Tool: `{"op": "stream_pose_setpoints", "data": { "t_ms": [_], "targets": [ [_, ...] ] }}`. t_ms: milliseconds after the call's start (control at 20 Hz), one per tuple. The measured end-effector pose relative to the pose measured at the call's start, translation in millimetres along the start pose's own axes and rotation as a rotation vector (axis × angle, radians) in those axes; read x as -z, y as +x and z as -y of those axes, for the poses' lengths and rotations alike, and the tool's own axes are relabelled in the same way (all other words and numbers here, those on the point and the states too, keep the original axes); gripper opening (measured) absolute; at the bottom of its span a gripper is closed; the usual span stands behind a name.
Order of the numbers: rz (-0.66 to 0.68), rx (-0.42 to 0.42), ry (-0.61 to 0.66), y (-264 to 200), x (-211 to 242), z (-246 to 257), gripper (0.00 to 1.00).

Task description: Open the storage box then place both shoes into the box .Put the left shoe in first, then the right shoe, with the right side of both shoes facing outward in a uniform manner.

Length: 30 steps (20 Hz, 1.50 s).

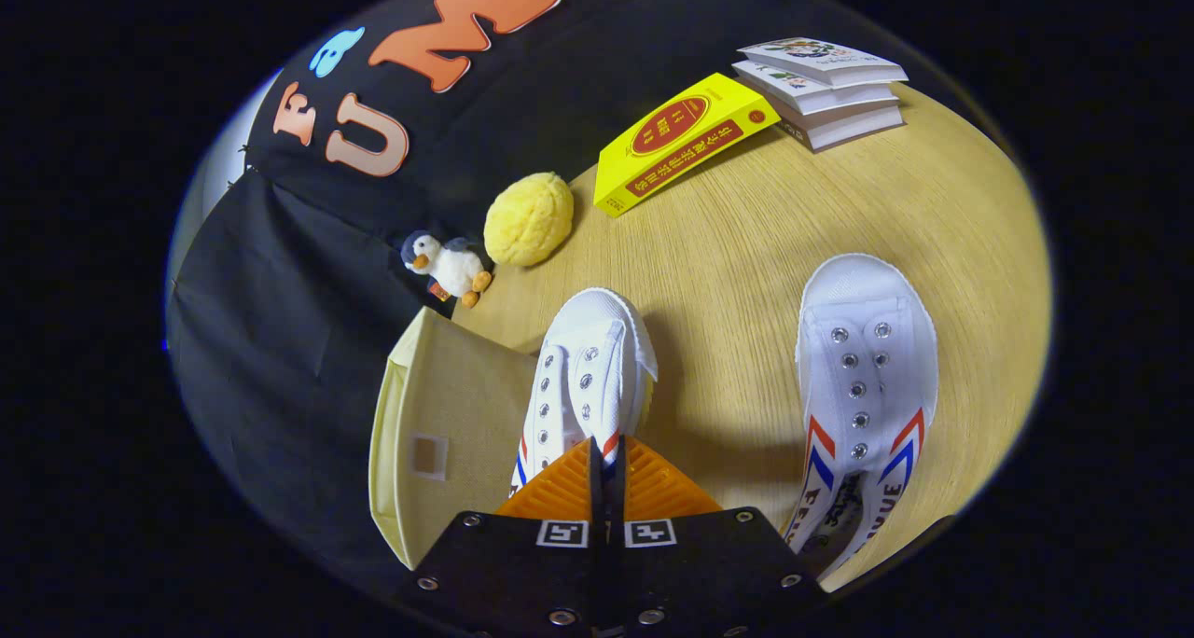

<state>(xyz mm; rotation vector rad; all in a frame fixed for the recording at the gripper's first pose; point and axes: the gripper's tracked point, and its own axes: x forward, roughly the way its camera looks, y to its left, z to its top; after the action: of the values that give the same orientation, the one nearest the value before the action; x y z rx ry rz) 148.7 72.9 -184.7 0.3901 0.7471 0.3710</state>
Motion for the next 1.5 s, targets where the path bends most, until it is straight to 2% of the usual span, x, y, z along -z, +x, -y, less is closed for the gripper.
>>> {"op": "stream_pose_setpoints", "data": {
  "t_ms": [200, 450, 650, 900, 1000, 1150, 1500],
  "targets": [
    [0.118, 0.011, 0.007, -38, -31, -39, 0.00],
    [0.211, 0.046, -0.062, -71, -50, -113, 0.00],
    [0.209, -0.011, -0.053, -61, -35, -182, 0.00],
    [0.165, -0.051, -0.049, -20, 10, -237, 0.00],
    [0.141, -0.043, -0.058, 2, 30, -244, 0.00],
    [0.116, 0.017, -0.076, 28, 51, -237, 0.00],
    [0.061, 0.099, -0.114, 65, 85, -216, 0.00]
  ]
}}
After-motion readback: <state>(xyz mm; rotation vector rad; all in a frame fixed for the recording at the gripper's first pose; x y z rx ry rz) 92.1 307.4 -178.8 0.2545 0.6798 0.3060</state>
